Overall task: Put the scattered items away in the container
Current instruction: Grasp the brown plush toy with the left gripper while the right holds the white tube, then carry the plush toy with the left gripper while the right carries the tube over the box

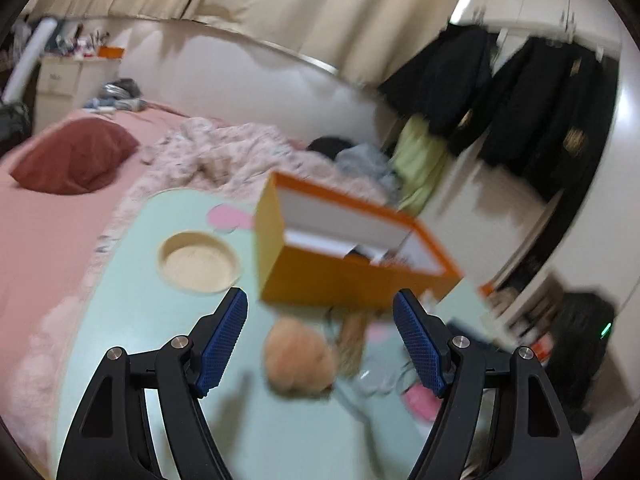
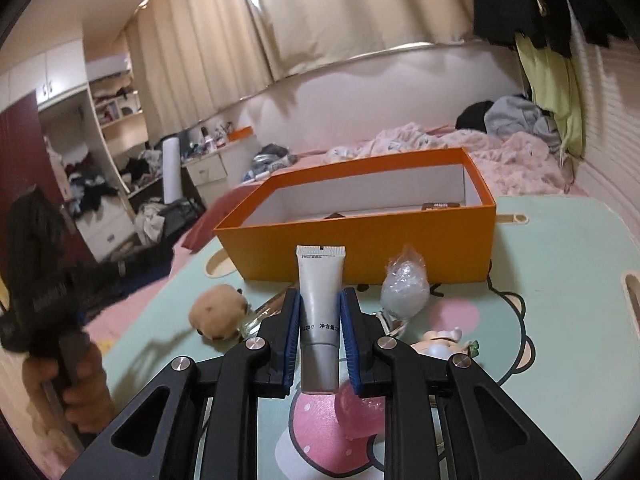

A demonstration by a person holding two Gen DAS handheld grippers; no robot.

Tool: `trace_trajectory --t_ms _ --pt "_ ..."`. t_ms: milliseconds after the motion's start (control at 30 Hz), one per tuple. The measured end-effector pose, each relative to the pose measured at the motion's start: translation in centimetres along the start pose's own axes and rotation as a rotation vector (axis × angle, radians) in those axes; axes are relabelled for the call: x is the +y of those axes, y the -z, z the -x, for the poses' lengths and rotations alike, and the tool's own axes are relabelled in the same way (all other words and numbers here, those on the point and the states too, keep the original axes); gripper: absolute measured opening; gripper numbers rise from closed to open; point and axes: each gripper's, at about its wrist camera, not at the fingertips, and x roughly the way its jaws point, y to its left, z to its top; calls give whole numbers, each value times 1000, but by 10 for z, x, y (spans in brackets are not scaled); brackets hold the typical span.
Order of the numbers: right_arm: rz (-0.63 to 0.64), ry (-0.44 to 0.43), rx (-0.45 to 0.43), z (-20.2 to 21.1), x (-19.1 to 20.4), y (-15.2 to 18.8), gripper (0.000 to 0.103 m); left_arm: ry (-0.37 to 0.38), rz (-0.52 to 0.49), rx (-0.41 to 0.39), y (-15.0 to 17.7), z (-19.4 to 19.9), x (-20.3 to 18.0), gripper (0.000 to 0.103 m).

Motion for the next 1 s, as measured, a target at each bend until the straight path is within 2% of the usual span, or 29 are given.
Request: trace_trajectory --t_ms 100,300,433,533,600,800,1000 --pt "-37 -20 25 0 -5 -1 19 -65 -60 45 6 -3 -10 75" --pt "-37 -25 37 1 -4 1 19 -90 -153 120 16 -21 -26 75" --pt "-29 -25 40 2 -2 2 19 -156 -148 176 18 -40 -24 75" --pt "-35 -30 47 2 -4 3 19 -159 -139 220 20 -50 -22 58" --pt "-35 -33 47 2 -3 4 19 -155 -146 261 22 -57 -23 50" --pt "-37 -35 47 3 -3 5 19 -157 -180 249 25 -55 -27 45" --pt "-36 -40 22 8 -4 4 19 -130 -156 151 19 -37 -23 45"
